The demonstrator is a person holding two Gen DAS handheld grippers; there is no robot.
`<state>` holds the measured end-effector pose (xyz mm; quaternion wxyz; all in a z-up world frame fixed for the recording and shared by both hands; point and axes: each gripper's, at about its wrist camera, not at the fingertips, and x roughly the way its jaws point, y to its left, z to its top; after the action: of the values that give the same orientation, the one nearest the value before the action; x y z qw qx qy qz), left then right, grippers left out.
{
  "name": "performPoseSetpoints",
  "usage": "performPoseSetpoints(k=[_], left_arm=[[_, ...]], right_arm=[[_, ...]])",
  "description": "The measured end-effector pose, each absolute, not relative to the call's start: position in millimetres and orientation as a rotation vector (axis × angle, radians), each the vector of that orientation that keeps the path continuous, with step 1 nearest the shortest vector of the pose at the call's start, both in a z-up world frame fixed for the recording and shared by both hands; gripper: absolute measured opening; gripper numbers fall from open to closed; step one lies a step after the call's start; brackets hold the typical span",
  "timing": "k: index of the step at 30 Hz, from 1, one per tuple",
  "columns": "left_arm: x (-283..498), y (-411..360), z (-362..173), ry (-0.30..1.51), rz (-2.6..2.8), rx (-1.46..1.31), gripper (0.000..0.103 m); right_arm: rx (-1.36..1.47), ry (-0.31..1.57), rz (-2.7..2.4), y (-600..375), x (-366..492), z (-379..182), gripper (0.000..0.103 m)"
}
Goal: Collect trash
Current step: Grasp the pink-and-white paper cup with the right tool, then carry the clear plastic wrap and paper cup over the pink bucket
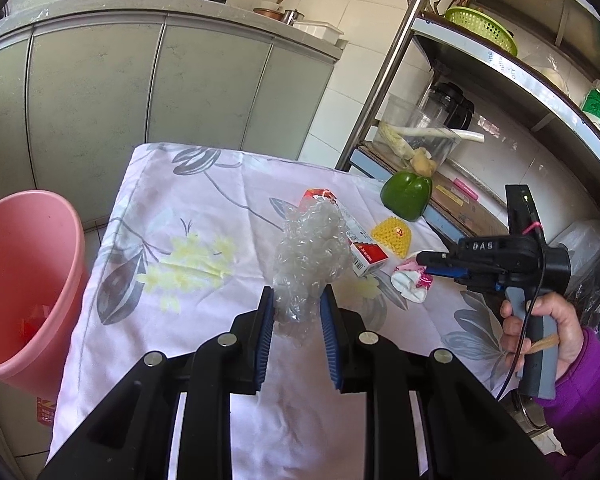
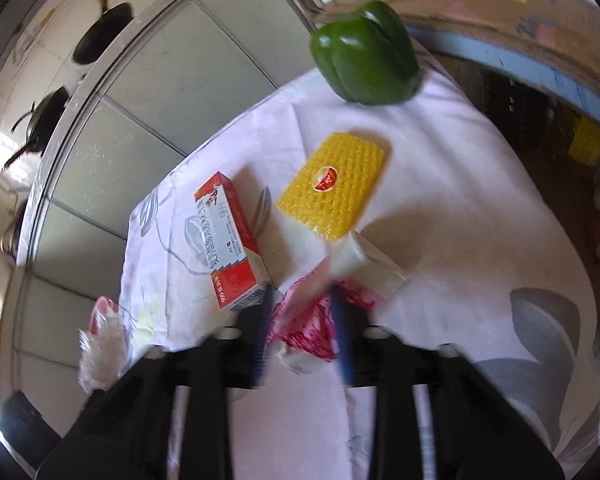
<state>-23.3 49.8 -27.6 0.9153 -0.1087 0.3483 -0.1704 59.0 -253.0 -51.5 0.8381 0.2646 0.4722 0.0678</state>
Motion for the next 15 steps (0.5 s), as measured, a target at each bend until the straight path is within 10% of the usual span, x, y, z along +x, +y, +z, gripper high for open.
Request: performPoseSetpoints(k=[15], left_arm=[[-38,65,-8,0.622,-0.232,-0.204,0.022]], right_arm=[[0.328,0.83,0.295,-214,31,-5,0.004]])
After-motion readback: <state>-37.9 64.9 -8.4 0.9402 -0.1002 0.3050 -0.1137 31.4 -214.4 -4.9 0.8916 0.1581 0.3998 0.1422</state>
